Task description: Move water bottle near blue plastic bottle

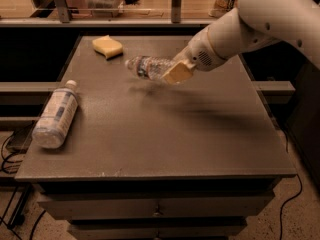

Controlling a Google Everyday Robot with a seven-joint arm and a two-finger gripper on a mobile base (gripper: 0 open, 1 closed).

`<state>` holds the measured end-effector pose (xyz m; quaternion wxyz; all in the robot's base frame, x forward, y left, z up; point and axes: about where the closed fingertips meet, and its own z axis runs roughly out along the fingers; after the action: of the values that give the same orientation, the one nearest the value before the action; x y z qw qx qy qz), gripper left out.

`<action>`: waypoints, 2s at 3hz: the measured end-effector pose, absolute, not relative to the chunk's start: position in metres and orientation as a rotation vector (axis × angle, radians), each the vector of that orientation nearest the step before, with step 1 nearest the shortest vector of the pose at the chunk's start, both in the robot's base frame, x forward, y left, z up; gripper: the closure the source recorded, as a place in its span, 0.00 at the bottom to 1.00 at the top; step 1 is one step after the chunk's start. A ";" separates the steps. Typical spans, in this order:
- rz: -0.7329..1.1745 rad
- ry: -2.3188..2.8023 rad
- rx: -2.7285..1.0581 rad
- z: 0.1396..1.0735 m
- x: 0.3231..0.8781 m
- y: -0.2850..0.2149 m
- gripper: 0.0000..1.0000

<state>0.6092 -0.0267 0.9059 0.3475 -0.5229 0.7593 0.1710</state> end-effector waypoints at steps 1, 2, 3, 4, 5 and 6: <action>0.587 1.937 -1.375 0.898 0.571 0.013 1.00; 0.720 1.910 -1.357 0.899 0.541 0.042 0.83; 0.825 1.878 -1.364 0.901 0.517 0.066 0.59; 0.871 1.863 -1.357 0.898 0.504 0.080 0.36; 0.864 1.868 -1.322 0.890 0.502 0.088 0.12; 0.811 1.896 -1.253 0.884 0.513 0.083 0.00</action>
Offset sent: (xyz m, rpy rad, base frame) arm -0.1029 0.1003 -0.0046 0.2764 0.1751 0.1378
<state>0.5135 0.0833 0.8840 0.3563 -0.4851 0.7343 0.3139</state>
